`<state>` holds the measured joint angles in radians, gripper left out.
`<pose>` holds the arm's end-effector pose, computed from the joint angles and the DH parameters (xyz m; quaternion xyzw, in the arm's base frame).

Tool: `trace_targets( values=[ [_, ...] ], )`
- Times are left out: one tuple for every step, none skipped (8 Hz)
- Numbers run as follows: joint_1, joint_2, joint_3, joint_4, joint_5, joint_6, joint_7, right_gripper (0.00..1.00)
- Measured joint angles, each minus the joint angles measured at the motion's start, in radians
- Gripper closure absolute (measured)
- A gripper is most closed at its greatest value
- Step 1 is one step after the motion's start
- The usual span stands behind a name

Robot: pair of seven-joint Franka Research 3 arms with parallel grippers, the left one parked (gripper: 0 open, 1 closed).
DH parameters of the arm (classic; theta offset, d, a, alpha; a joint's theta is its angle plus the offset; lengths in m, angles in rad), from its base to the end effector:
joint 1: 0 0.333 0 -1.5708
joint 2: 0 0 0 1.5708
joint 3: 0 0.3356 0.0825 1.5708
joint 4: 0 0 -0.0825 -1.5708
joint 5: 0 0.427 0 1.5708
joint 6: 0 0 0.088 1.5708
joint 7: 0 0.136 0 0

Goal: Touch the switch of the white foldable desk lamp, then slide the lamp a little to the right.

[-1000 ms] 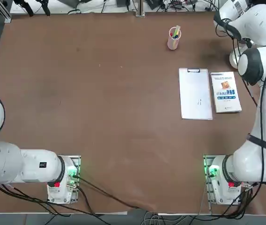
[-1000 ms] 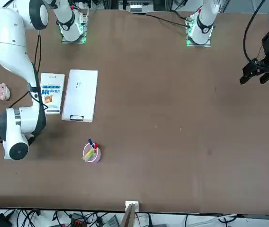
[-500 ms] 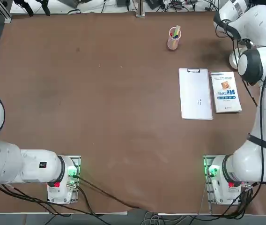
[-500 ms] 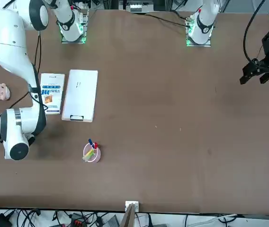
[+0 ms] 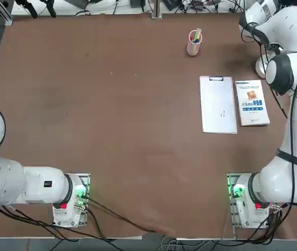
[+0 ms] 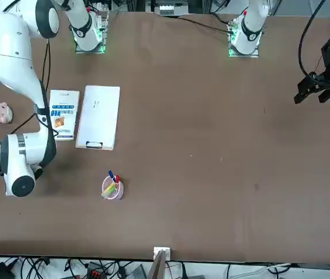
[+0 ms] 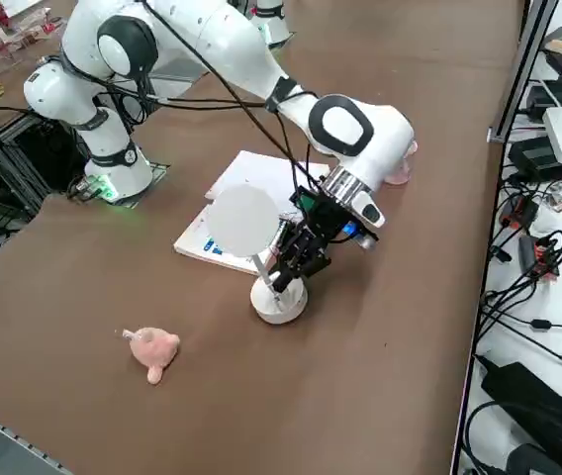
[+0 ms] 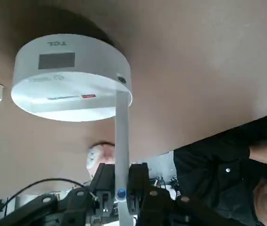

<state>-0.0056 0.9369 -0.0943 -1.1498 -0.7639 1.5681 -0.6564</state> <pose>0.7515 -0.1506 0.2068 0.8191 0.3401 -0.3636 0.2848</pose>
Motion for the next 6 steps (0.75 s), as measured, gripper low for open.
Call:
trace_targets(
  values=[
    [-0.003, 0.002, 0.000, 0.000, 0.000, 0.012, 0.000, 0.81],
    [-0.005, 0.004, 0.000, 0.000, 0.000, 0.025, 0.006, 0.78],
    [-0.005, 0.007, 0.000, 0.000, 0.000, 0.029, 0.015, 0.78],
    [-0.005, 0.010, 0.000, 0.000, 0.000, 0.033, 0.020, 0.75],
    [-0.005, 0.011, 0.000, 0.000, 0.000, 0.034, 0.022, 0.72],
    [-0.005, 0.010, 0.000, 0.000, 0.000, 0.034, 0.023, 0.70]
  ],
)
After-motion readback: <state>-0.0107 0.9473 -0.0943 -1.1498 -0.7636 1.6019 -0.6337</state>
